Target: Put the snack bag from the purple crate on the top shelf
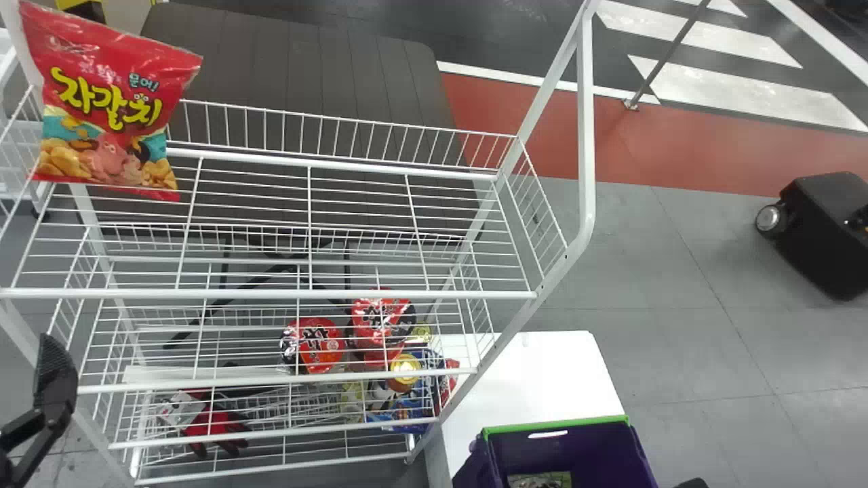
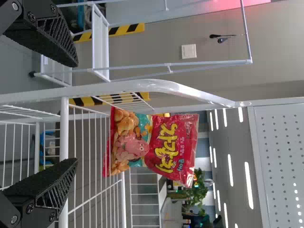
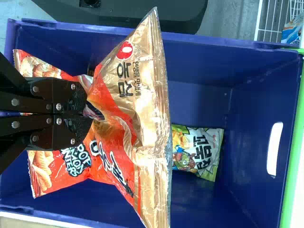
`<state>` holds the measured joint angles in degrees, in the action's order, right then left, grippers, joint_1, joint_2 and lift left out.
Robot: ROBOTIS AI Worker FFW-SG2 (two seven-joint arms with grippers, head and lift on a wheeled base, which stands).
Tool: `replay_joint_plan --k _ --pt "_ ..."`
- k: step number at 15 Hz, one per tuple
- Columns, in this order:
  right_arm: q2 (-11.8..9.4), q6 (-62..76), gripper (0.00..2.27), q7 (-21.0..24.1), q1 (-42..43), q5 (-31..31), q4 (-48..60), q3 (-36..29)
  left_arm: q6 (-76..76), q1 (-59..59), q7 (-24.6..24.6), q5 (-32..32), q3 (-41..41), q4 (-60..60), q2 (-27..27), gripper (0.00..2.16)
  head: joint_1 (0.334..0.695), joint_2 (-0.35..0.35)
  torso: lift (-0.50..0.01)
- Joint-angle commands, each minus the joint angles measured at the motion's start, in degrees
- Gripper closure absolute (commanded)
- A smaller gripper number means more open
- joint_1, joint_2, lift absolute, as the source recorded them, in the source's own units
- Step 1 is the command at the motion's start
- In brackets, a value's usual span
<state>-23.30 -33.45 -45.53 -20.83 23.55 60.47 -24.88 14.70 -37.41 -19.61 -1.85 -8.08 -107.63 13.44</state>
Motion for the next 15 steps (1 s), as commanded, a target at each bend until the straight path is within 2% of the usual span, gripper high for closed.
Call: replay_joint_plan --k 1,10,12,15 --pt "0.10 0.26 2.02 0.00 0.00 0.00 -0.09 0.01 0.10 0.15 0.01 0.00 -0.09 0.32 -0.17 0.11 0.695 -0.350 0.009" --pt "0.19 -1.49 2.02 -1.58 0.27 -0.96 0.79 0.71 0.63 0.32 0.01 0.00 -0.09 0.85 -0.69 0.11 0.695 -0.350 0.009" --pt "1.42 -7.65 2.02 -3.69 -0.35 -2.37 5.28 0.71 0.28 0.41 0.09 0.18 -0.09 0.94 -1.13 0.11 0.695 -0.350 0.003" --pt "5.37 -21.71 2.01 -7.47 -3.42 -5.01 19.69 0.53 -0.07 -0.03 -0.08 1.05 -0.18 0.67 -1.66 0.11 0.695 -0.350 -0.001"
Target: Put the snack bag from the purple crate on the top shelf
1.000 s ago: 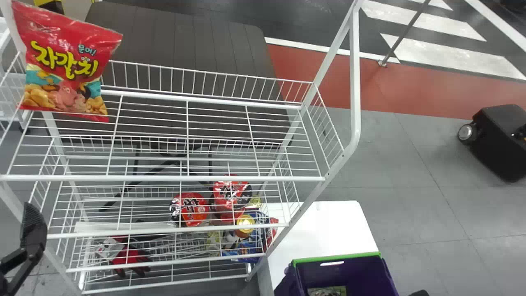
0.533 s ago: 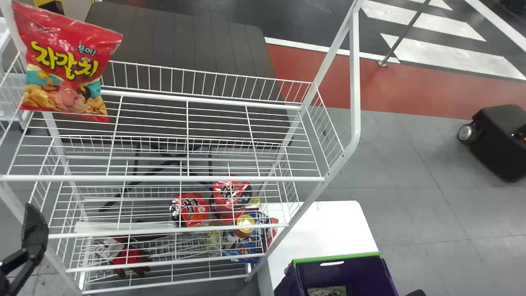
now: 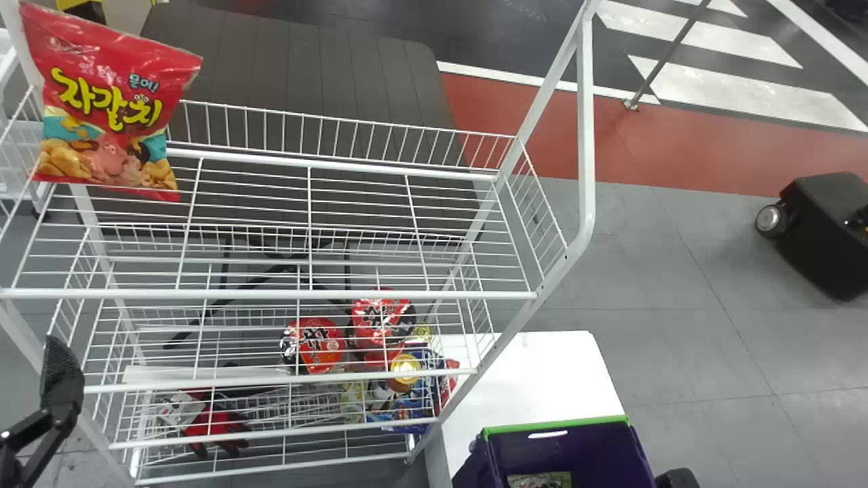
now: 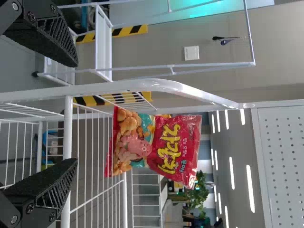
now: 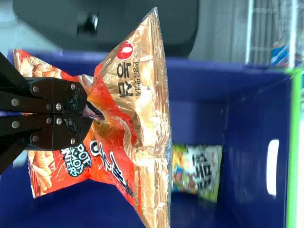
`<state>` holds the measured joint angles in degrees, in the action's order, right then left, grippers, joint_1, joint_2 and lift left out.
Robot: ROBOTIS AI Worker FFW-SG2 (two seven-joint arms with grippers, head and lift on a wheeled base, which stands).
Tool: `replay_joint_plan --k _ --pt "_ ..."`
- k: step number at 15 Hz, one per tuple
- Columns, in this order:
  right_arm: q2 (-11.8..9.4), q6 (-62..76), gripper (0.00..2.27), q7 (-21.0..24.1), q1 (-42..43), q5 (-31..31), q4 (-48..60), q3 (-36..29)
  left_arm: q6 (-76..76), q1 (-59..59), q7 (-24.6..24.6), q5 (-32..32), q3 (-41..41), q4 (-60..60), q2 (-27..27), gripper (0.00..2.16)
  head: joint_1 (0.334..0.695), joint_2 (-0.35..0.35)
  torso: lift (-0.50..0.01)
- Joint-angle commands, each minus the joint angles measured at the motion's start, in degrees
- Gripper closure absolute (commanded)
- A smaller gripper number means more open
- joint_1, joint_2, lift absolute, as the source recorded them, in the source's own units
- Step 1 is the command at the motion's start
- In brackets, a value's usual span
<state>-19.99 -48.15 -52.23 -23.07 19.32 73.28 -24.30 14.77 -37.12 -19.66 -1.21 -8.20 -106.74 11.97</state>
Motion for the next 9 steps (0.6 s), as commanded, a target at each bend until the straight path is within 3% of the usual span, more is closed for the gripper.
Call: replay_joint_plan --k 1,4,7,9 --pt "3.46 -12.64 2.00 -2.08 -1.54 -0.77 11.80 0.39 -0.15 -0.50 -0.03 0.68 0.03 -0.31 -0.10 0.11 0.695 -0.350 -0.001" --pt "5.22 -32.50 2.00 -3.14 -1.45 -0.77 23.14 5.58 0.03 -0.94 -0.21 0.77 0.29 -0.31 -0.10 0.11 0.695 -0.350 -0.001" --pt "7.77 -41.93 2.00 -3.49 -1.45 -0.86 35.44 9.01 0.21 -1.03 -0.38 0.86 0.29 -0.40 -0.10 0.11 0.695 -0.347 -0.001" --pt "9.18 -41.93 2.00 -3.40 -0.40 -1.30 42.82 10.24 0.21 -1.29 -0.47 0.95 0.64 -0.40 -0.10 0.11 0.695 -0.223 -0.001"
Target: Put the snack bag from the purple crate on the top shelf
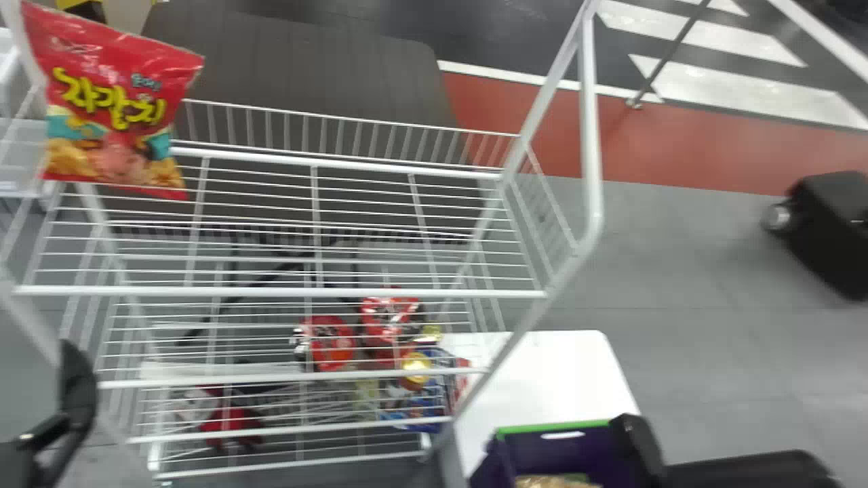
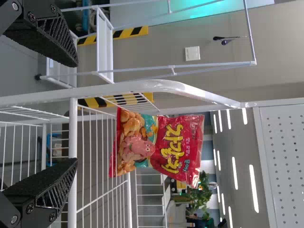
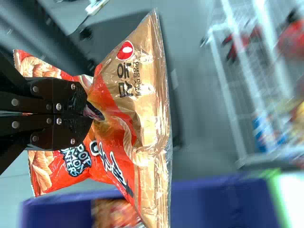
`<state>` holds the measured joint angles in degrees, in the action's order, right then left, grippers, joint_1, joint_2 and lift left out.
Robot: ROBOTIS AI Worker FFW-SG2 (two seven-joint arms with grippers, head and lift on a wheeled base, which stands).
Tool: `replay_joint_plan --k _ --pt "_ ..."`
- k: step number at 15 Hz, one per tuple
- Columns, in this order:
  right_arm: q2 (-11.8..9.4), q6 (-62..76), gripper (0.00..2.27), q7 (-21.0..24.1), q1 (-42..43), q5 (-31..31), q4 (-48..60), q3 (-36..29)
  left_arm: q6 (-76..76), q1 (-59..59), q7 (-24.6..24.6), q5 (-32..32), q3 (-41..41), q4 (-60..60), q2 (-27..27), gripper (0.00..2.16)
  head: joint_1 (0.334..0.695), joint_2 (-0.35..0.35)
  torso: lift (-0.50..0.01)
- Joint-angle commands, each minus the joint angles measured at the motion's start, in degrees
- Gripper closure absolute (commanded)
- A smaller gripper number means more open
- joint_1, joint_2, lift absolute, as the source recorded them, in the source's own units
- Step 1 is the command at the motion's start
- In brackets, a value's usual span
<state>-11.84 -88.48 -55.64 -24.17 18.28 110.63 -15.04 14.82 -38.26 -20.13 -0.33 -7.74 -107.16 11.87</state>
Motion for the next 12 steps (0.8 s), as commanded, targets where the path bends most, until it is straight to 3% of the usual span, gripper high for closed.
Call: replay_joint_plan --k 1,3,5,9,12 --pt "1.73 -1.60 2.00 0.09 1.84 -0.44 9.17 2.39 -0.01 -0.15 0.00 0.07 0.18 -0.07 0.09 0.11 0.695 -0.183 -0.001" --pt "4.10 -1.60 2.00 1.32 3.25 -0.44 14.97 4.85 -0.01 -0.15 0.35 0.07 0.09 -0.16 0.26 0.11 0.695 -0.115 -0.001" --pt "7.01 -1.60 2.00 5.54 5.00 -1.14 17.34 8.36 -0.01 -0.15 0.44 0.07 0.18 -0.16 0.53 0.11 0.695 -0.053 -0.001" --pt "9.99 -1.60 2.00 13.98 5.00 -7.12 24.99 13.64 -0.01 0.03 0.53 -0.55 0.79 0.02 1.05 0.11 0.695 0.085 -0.001" --pt "10.78 -1.60 2.00 15.12 8.61 -7.91 30.97 16.98 -0.19 0.64 1.06 -0.90 0.62 0.54 1.14 0.11 0.695 0.173 -0.001"
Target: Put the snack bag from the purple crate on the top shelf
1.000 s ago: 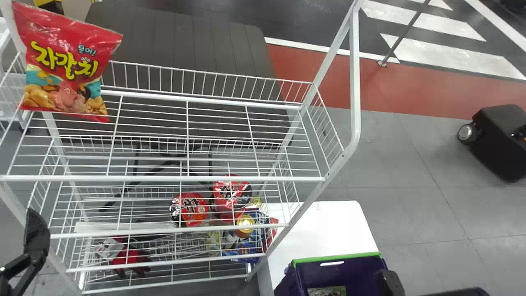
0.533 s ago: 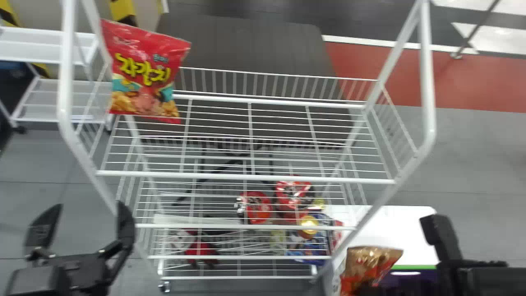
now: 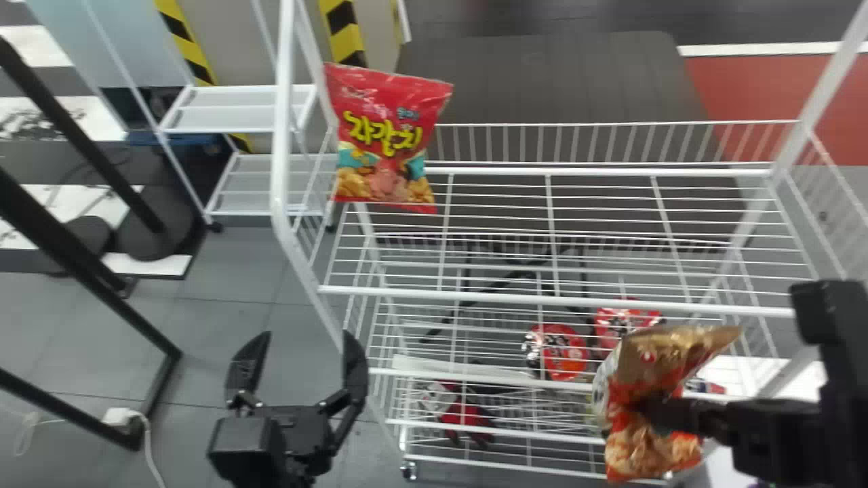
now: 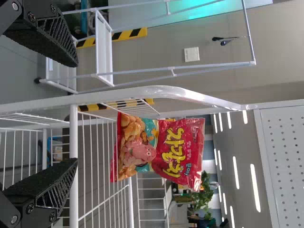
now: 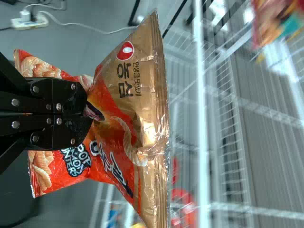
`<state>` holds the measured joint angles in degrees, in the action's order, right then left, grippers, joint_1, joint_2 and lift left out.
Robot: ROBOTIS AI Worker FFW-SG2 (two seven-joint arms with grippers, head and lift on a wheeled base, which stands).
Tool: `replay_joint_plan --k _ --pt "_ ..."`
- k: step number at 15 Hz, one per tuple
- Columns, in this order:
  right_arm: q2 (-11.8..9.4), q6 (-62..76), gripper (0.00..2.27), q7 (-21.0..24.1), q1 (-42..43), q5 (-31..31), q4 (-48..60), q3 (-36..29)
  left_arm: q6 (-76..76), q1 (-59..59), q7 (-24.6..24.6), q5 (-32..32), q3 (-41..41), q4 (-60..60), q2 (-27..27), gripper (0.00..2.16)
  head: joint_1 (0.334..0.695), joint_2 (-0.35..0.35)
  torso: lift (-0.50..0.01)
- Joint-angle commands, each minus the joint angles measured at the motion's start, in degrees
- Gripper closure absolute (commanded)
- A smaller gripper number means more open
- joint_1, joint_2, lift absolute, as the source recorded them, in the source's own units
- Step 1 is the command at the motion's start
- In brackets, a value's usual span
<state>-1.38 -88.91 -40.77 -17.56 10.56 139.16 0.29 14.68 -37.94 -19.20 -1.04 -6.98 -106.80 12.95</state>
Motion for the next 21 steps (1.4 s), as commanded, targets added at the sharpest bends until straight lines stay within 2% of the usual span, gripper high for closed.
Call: replay_joint_plan --k 1,3,6,9,12,16,19,21 --pt "0.68 -1.17 2.00 0.96 3.23 -0.19 3.40 2.44 -0.06 0.50 0.13 -0.19 -0.23 0.27 0.06 0.11 0.695 0.187 -0.001" --pt "1.43 -1.17 2.00 2.89 6.66 -0.37 4.28 3.67 0.12 0.94 0.21 -0.72 -0.41 0.71 0.32 0.11 0.695 0.205 -0.001" --pt "1.43 -1.17 2.00 5.53 8.94 -0.45 5.77 5.69 0.29 1.55 0.21 -1.16 -0.41 1.59 0.50 0.11 0.695 0.214 -0.001" --pt "1.43 -1.17 2.00 11.15 6.92 -5.81 6.21 5.87 0.29 1.82 0.21 -1.34 -0.41 2.21 0.50 0.11 0.695 0.221 -0.001" --pt "1.43 -1.17 2.00 15.55 2.53 -10.12 2.35 6.13 0.47 2.43 0.21 -1.34 -1.11 3.00 0.50 0.11 0.695 0.237 -0.001" --pt "1.43 1.76 2.00 16.08 2.00 -17.06 5.95 6.31 0.65 2.35 0.21 -1.34 -1.20 3.09 0.50 0.11 0.695 0.276 -0.001" --pt "1.43 16.00 2.00 17.66 2.44 -16.80 6.30 8.15 1.00 2.35 0.21 -1.34 -1.81 3.17 0.67 0.11 0.695 0.309 -0.001" --pt "1.43 27.25 2.00 18.45 2.88 -16.71 4.19 8.50 1.00 2.35 0.21 -1.25 -2.08 2.91 0.94 0.11 0.695 0.303 -0.001"
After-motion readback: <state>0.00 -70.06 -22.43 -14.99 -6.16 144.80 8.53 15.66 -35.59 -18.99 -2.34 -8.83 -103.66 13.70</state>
